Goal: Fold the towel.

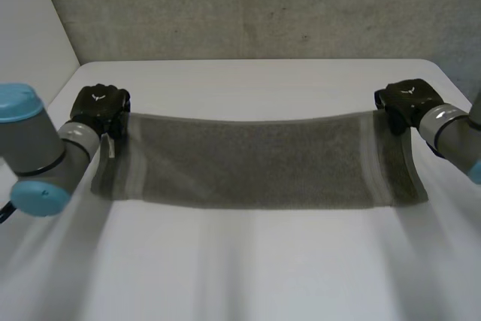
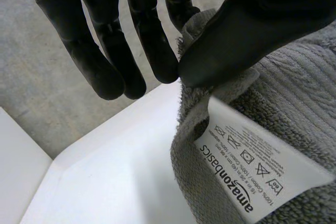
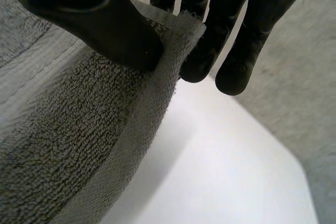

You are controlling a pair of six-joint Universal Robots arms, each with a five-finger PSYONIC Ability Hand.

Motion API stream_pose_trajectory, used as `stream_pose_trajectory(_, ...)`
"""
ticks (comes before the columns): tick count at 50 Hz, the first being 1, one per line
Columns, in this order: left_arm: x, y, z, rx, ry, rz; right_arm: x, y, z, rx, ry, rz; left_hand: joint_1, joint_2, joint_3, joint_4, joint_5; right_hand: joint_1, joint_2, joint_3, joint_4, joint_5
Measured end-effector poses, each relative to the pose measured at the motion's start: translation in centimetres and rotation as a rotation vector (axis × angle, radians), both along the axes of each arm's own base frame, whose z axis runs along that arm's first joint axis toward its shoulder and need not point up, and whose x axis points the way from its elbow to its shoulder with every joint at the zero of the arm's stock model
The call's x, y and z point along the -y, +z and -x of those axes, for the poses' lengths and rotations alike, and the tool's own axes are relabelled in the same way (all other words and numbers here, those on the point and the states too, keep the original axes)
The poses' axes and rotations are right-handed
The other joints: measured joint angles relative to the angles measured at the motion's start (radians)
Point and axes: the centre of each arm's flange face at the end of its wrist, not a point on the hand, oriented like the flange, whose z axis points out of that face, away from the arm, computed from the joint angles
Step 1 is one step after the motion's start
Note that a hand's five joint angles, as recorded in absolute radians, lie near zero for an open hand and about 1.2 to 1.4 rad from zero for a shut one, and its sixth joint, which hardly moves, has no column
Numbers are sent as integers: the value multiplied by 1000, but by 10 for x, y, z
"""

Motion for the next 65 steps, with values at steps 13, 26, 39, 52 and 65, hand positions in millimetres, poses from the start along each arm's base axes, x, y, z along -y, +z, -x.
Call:
stream_pose_trajectory(13, 19, -17, 20, 9, 9, -6, 14, -17, -12, -5, -19, 98, -1117, -1118, -1135, -1144, -1125, -1070, -1050, -1076, -1079, -1122)
stream_pose_trajectory(26, 1, 6, 20, -13, -5, -14, -5, -6, -5, -12, -65, 75, -1229, -1266, -1303, -1264, -1300, -1102, -1057, -1088, -1087, -1144)
stream_pose_trajectory(39, -46, 26, 0, -32, -37, -12, -64, 24, 8, -13, -53, 20, -1229, -1266, -1304, -1264, -1300, -1105, -1057, -1088, -1087, -1147)
stream_pose_trajectory(52, -87, 25, -18, -58, -90, -40, -93, -6, 28, 1, -25, -144, -1229, -1266, -1304, -1263, -1299, -1105, -1057, -1088, -1087, -1147)
stream_pose_trajectory(65, -108, 20, -15, -105, -113, -3, -73, -45, 38, 1, -50, -186, -1229, -1266, -1304, -1264, -1299, -1021, -1003, -1022, -1031, -1009)
